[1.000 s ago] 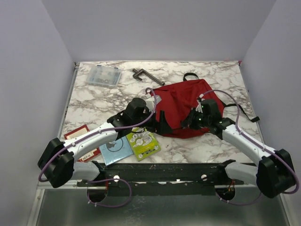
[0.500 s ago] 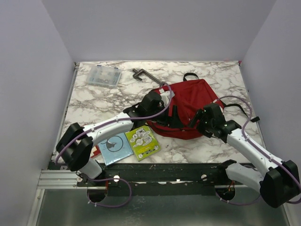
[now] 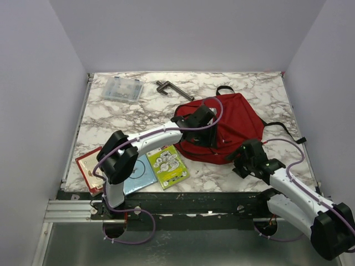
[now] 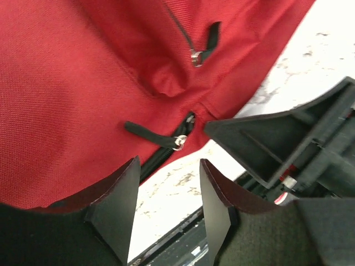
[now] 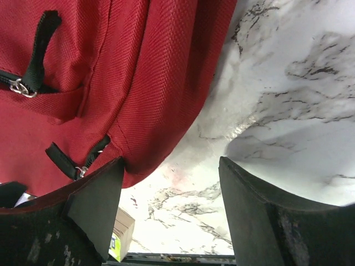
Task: Pack the student bag
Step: Unzip the student bag at the center of the board.
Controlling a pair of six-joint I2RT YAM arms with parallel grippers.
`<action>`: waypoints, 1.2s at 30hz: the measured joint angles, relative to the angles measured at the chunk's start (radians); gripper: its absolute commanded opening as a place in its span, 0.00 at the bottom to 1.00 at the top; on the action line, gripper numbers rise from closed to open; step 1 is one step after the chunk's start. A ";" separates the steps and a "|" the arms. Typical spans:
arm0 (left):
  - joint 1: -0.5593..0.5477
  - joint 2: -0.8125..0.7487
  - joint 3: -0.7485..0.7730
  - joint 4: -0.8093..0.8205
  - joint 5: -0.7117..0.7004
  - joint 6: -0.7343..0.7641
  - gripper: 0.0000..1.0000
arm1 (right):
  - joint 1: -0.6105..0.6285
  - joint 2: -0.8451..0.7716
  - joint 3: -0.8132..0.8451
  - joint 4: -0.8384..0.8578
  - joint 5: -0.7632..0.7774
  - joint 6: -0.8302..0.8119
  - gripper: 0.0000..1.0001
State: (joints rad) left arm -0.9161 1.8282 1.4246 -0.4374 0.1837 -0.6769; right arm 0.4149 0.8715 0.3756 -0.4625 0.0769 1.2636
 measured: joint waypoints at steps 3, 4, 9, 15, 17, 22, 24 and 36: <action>-0.002 0.044 0.021 -0.044 -0.026 -0.008 0.47 | -0.003 0.002 -0.010 0.030 0.000 0.023 0.71; -0.002 0.055 0.026 -0.056 -0.032 -0.010 0.47 | -0.003 0.004 -0.010 0.042 0.000 0.026 0.71; -0.003 0.108 0.077 -0.088 -0.042 -0.018 0.47 | -0.003 0.022 -0.010 0.078 0.000 0.026 0.70; -0.005 0.171 0.107 -0.086 -0.034 -0.030 0.47 | -0.003 0.027 -0.010 0.102 0.000 0.017 0.70; -0.007 0.190 0.107 -0.082 -0.015 -0.030 0.45 | -0.003 0.027 -0.010 0.103 0.000 0.015 0.70; -0.008 0.200 0.107 -0.063 0.013 -0.030 0.32 | -0.003 0.024 -0.010 0.103 0.001 0.008 0.70; -0.009 0.200 0.107 -0.045 0.023 -0.029 0.30 | -0.003 0.024 -0.010 0.103 0.001 0.006 0.70; -0.009 0.199 0.053 0.024 0.067 -0.036 0.53 | -0.004 0.024 -0.010 0.103 0.002 0.000 0.70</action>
State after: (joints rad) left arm -0.9253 2.0274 1.4776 -0.4137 0.2504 -0.7128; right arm 0.4110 0.8959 0.3660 -0.3599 0.0788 1.2633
